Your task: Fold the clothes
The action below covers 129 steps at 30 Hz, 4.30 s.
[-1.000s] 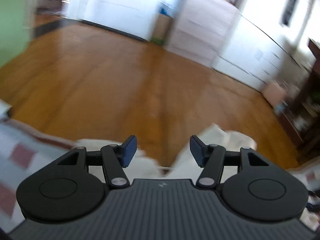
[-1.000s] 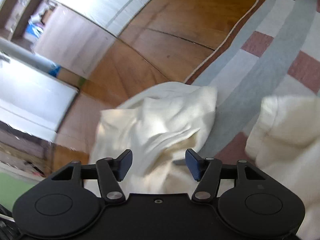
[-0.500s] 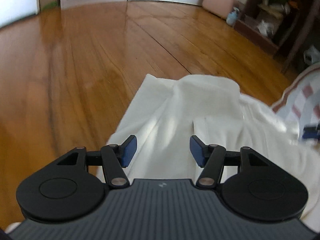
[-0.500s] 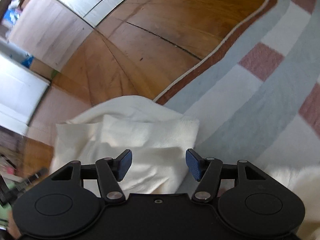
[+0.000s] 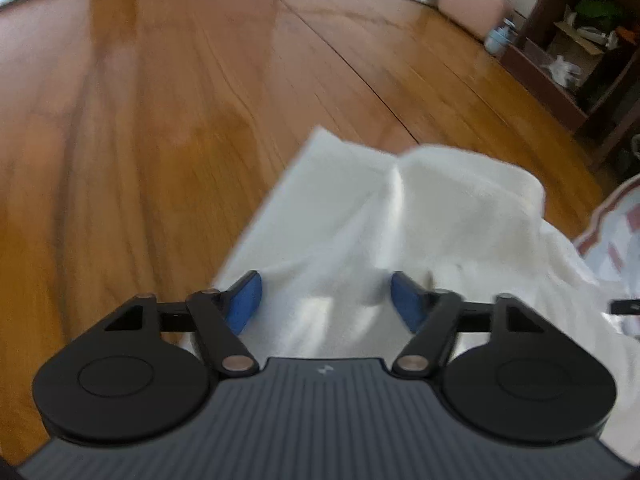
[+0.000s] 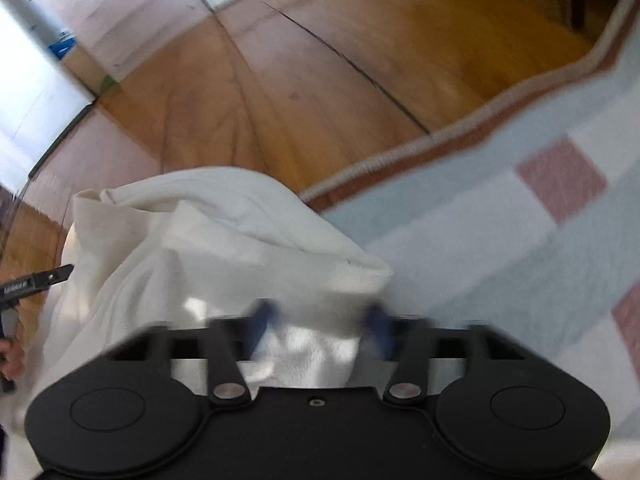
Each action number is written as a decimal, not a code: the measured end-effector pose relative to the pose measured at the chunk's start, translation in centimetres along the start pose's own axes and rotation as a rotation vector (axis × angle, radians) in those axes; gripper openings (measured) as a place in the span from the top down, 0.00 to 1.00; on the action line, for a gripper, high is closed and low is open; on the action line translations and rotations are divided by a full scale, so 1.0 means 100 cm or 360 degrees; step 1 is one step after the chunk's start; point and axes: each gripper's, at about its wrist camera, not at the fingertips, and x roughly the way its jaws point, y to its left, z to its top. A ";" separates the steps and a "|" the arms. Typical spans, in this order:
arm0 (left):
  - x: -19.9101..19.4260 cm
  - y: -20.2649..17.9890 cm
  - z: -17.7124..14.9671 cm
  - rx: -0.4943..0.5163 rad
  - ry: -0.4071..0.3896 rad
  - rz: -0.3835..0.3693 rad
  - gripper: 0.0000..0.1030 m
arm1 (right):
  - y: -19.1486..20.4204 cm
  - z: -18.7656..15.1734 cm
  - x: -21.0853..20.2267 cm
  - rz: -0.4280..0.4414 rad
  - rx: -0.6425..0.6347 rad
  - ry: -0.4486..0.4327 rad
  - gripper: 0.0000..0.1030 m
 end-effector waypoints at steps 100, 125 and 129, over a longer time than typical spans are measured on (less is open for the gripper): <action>-0.212 0.024 -0.270 -0.1005 -0.0219 0.0104 0.61 | 0.263 -0.271 -0.090 0.0601 -0.1354 0.0379 0.45; -0.246 0.018 -0.255 -0.0846 -0.0529 0.0131 0.97 | 0.300 -0.225 -0.097 -0.0011 -0.1512 -0.0455 1.00; -0.246 0.013 -0.251 -0.0788 -0.0520 0.0107 0.87 | 0.263 -0.160 -0.106 -0.0070 -0.1222 -0.0415 0.99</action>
